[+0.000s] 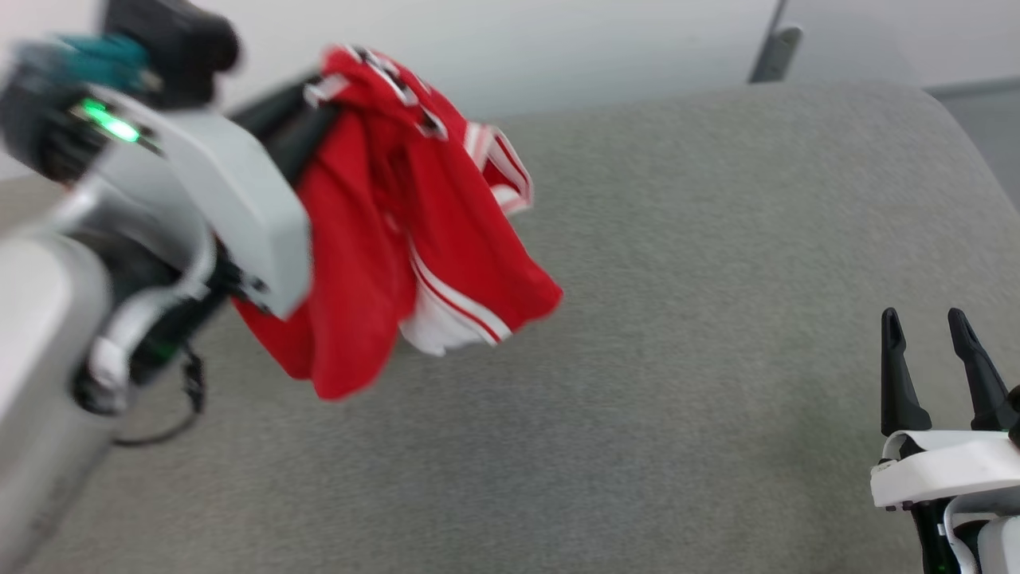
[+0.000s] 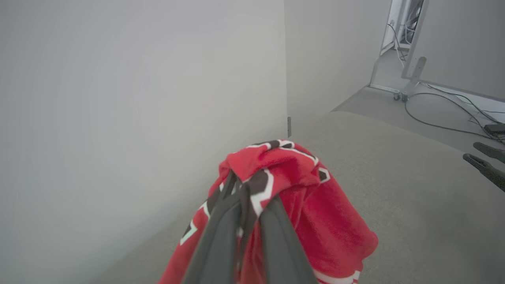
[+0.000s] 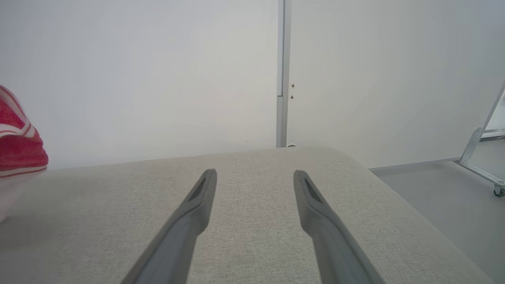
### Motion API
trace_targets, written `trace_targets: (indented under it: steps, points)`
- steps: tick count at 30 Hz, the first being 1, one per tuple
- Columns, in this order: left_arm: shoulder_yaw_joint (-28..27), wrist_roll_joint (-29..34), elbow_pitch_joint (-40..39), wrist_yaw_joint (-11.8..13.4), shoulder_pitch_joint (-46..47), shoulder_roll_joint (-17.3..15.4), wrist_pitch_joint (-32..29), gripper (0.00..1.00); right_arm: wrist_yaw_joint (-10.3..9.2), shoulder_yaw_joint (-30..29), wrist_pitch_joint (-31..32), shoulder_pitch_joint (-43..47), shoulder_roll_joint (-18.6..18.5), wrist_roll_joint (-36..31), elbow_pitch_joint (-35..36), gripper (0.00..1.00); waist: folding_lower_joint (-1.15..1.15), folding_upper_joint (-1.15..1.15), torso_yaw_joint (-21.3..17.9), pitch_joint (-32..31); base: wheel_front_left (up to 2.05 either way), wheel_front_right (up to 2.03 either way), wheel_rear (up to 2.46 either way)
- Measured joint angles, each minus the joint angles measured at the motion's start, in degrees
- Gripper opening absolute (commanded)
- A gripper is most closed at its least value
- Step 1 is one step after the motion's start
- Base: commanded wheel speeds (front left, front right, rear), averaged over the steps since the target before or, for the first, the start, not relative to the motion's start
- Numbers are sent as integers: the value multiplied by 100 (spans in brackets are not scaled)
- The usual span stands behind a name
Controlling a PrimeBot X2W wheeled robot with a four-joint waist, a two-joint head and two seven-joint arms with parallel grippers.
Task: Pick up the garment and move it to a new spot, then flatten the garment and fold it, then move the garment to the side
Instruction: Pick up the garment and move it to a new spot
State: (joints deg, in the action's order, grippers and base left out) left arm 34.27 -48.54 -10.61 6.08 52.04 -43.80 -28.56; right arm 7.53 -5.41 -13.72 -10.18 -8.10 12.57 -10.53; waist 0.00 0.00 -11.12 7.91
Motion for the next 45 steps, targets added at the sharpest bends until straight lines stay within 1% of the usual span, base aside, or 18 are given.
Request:
trace_targets:
  steps: [5, 13, 24, 33, 35, 36, 37, 38, 39, 40, 45]
  points:
    - [288, -27, 57, 43, -386, 187, -9, 0, 0, -52, -51, -2, 129, -3, -78, 100, 0, 0, -286, 221, 0, 0, 0]
    - [655, -283, 497, 37, -1179, 298, -18, 0, 0, -13, -107, -15, 290, 1, -261, 100, 0, 0, -550, 567, 0, 0, 0]
    - [1042, -396, 1724, -288, -1458, 549, -42, 0, 0, 122, -124, -246, 375, 2, -378, 100, 0, 0, -581, 763, 0, 0, 0]
    - [1413, -196, 2615, -579, -1418, 879, -14, 0, 0, 210, -124, -282, 356, 2, -397, 100, 0, 0, -535, 717, 0, 0, 0]
    - [1471, -154, 2744, -693, -1376, 937, 29, 0, 0, 222, -124, -282, 331, 4, -403, 100, 0, 0, -521, 683, 0, 0, 0]
    - [1496, -147, 2783, -775, -1371, 958, 80, 9, 0, 230, -124, -282, 318, 5, -405, 100, 0, 0, -513, 663, 0, 0, 0]
    - [1513, -140, 2810, -853, -1363, 968, 113, 36, 0, 238, -124, -281, 303, 5, -408, 100, 0, 0, -503, 639, 0, 0, 0]
    - [1513, -156, 2830, -890, -1362, 983, 145, 49, 0, 244, -124, -279, 290, 5, -410, 100, 0, 0, -490, 611, 0, 0, 0]
    - [1514, -179, 2843, -914, -1364, 1001, 187, 58, 0, 250, -124, -272, 280, 4, -413, 100, 0, 0, -476, 579, 0, 0, 0]
    - [1525, -174, 2835, -938, -1363, 1010, 208, 100, 0, 258, -124, -254, 264, 4, -415, 100, 0, 0, -460, 539, 0, 0, 0]
    - [1417, -220, 2642, -960, -1373, 948, 403, 100, 0, 324, -124, -188, 108, 4, -448, 100, 0, 0, -333, 324, 0, 0, 0]
